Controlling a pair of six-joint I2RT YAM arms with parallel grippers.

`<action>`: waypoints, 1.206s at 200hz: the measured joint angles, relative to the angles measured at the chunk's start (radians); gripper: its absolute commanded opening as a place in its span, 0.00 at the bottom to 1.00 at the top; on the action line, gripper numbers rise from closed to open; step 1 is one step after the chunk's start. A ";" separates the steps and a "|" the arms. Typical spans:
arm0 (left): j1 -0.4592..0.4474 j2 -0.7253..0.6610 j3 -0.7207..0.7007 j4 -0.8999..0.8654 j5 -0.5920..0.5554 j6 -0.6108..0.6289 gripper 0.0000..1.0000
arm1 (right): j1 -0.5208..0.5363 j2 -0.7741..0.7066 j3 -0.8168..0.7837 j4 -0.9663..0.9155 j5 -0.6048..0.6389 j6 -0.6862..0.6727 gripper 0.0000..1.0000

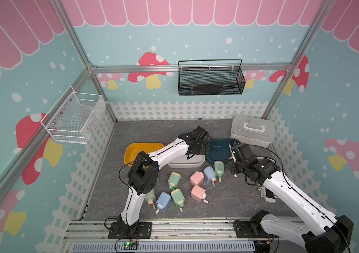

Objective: Place the pencil sharpeners by color into the storage box
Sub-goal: Place the pencil sharpener in the storage box.

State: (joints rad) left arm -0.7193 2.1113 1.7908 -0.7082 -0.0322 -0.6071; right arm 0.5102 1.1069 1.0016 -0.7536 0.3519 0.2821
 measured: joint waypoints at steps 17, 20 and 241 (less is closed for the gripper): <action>0.004 0.006 0.005 -0.006 0.019 -0.010 0.99 | -0.037 0.049 0.020 0.055 -0.017 -0.018 0.00; 0.005 0.007 0.005 -0.007 0.023 -0.011 0.99 | -0.043 0.057 0.024 0.063 -0.024 -0.020 0.00; 0.024 0.140 0.128 -0.016 0.126 -0.063 0.99 | -0.182 0.589 0.364 0.146 -0.207 -0.043 0.07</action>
State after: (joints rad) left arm -0.6949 2.2513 1.9186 -0.7242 0.0937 -0.6701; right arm 0.3279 1.6955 1.3655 -0.6071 0.1448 0.2394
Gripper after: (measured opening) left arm 0.990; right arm 0.541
